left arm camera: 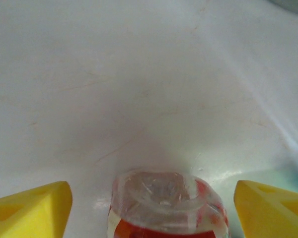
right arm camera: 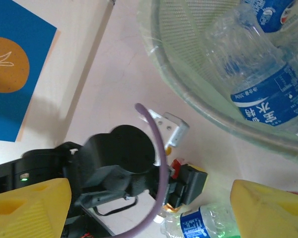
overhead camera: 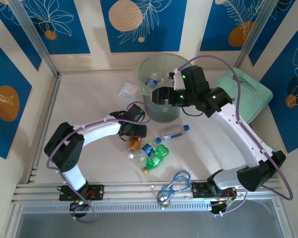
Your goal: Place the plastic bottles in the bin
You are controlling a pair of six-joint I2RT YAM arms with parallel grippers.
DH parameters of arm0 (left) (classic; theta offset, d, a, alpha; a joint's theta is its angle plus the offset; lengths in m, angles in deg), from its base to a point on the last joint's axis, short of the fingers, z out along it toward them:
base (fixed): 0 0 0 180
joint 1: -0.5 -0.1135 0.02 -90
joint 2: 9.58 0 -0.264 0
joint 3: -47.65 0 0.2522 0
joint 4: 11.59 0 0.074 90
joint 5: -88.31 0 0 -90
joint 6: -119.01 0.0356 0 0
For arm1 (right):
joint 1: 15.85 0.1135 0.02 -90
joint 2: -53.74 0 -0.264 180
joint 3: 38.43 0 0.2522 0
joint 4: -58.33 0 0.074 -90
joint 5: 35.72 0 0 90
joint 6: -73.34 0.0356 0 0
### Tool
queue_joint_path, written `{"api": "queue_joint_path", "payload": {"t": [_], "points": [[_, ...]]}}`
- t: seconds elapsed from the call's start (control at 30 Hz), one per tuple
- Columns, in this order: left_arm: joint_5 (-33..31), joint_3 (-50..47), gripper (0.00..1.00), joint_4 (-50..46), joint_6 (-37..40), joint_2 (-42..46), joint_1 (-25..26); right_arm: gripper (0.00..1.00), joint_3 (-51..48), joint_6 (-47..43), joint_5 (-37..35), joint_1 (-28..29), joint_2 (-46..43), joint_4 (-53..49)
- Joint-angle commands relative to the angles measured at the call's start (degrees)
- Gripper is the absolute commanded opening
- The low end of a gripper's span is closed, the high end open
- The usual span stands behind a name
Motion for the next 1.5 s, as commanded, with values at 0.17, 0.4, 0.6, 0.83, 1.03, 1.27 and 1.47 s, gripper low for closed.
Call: {"api": "queue_joint_path", "payload": {"t": [0.17, 0.4, 0.6, 0.83, 1.03, 1.27, 1.47], "points": [[-1.65, 1.92, 0.85, -4.76, 1.90, -1.67, 2.48, 0.85, -2.24, 0.76, 1.07, 0.27, -2.37, 1.84], [-2.04, 1.67, 0.79, -4.80, 1.87, -3.55, 2.96, 0.86, -3.17, 1.39, 1.63, 0.36, -2.36, 2.73], [-3.29, 2.50, 0.64, -5.67, 1.74, -3.47, 2.85, 0.83, -3.27, 1.30, 1.18, 0.34, -2.92, 2.23], [-5.01, 0.74, 0.54, -6.91, -0.92, 5.78, -0.21, 0.82, -3.42, 1.52, 2.77, 0.94, -3.19, 3.05], [5.76, -2.00, 0.53, -3.64, -7.77, 20.72, -10.42, 0.82, -1.35, -0.09, 4.87, 3.50, -1.82, 2.74], [21.88, -3.37, 0.54, 8.63, -19.43, 32.16, -21.13, 0.86, 3.48, -2.70, 5.22, 9.44, 2.18, 0.65], [29.92, -3.44, 0.55, 17.50, -29.64, 32.91, -22.80, 0.92, 8.23, -5.01, 4.12, 14.43, 6.69, -1.68]]}}
